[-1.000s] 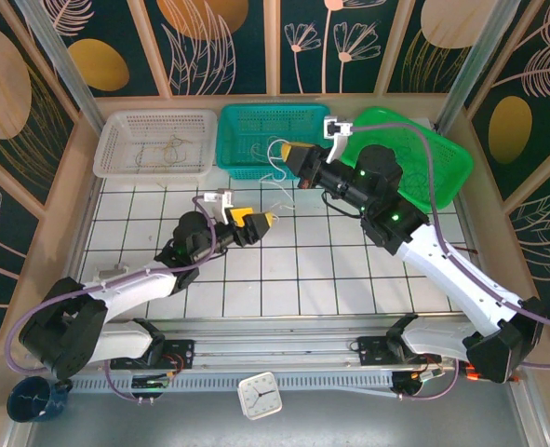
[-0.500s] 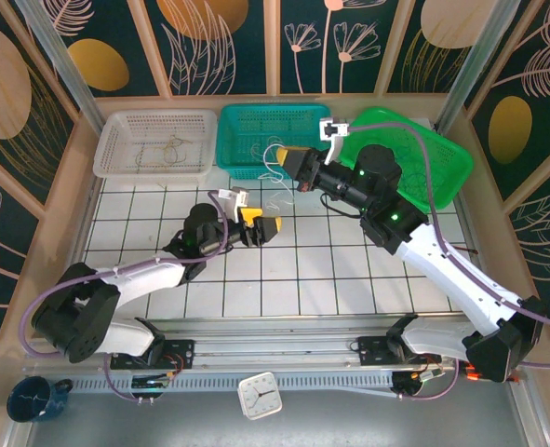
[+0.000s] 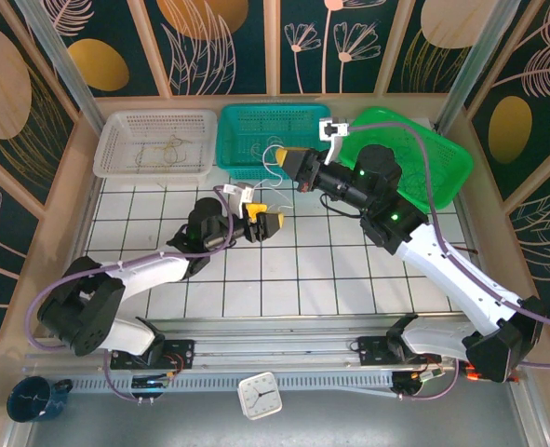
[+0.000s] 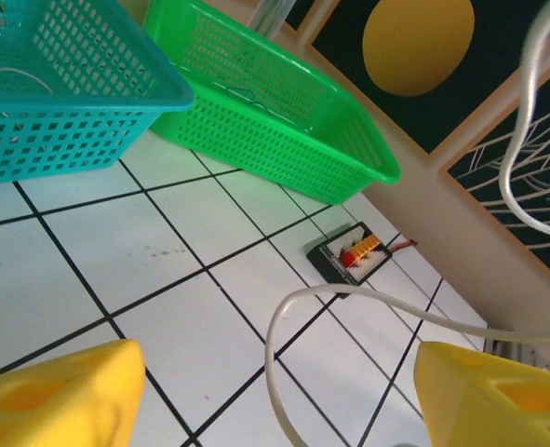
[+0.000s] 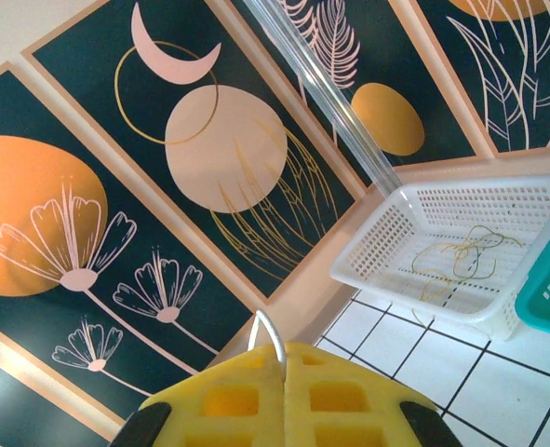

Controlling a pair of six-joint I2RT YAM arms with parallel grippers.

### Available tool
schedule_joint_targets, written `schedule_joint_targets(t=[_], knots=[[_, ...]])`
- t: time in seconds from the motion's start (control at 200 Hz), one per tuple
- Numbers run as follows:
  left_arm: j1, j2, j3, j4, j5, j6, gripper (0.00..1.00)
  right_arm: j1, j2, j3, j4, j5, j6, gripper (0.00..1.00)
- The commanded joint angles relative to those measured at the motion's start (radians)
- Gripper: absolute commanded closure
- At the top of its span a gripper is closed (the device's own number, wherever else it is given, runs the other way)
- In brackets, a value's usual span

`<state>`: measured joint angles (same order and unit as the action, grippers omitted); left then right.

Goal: Untangle the cables

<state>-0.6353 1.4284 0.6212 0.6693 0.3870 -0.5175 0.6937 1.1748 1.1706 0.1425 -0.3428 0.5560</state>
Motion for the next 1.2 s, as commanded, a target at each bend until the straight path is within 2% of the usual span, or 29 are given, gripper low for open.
schedule_joint_targets(t=[0.0,0.085,0.165,0.215,0.41,0.716,1.066,1.196], knots=[[0.000,0.032,0.018,0.034,0.037,-0.003,0.43,0.001,-0.021,0.045,0.044,0.008,-0.008,1.00],[-0.001,0.046,-0.004,0.074,0.055,-0.029,0.67,-0.025,-0.021,0.063,0.045,0.032,-0.020,1.00],[-0.001,0.050,-0.039,0.118,0.055,-0.059,0.91,-0.090,-0.023,0.081,0.060,0.032,-0.011,1.00],[0.000,0.048,-0.061,0.134,0.052,-0.074,1.00,-0.135,-0.030,0.087,0.078,0.031,0.003,1.00],[0.000,0.013,-0.146,0.183,0.029,-0.117,1.00,-0.276,-0.054,0.086,0.148,0.049,0.067,1.00],[0.000,-0.009,-0.189,0.184,-0.054,-0.147,1.00,-0.301,-0.027,0.099,0.166,0.057,0.058,1.00],[0.000,-0.024,-0.296,0.259,-0.167,-0.216,1.00,-0.442,0.008,0.203,0.196,0.032,0.085,1.00],[0.000,-0.033,-0.287,0.255,-0.176,-0.215,1.00,-0.447,0.034,0.220,0.214,-0.015,0.108,1.00]])
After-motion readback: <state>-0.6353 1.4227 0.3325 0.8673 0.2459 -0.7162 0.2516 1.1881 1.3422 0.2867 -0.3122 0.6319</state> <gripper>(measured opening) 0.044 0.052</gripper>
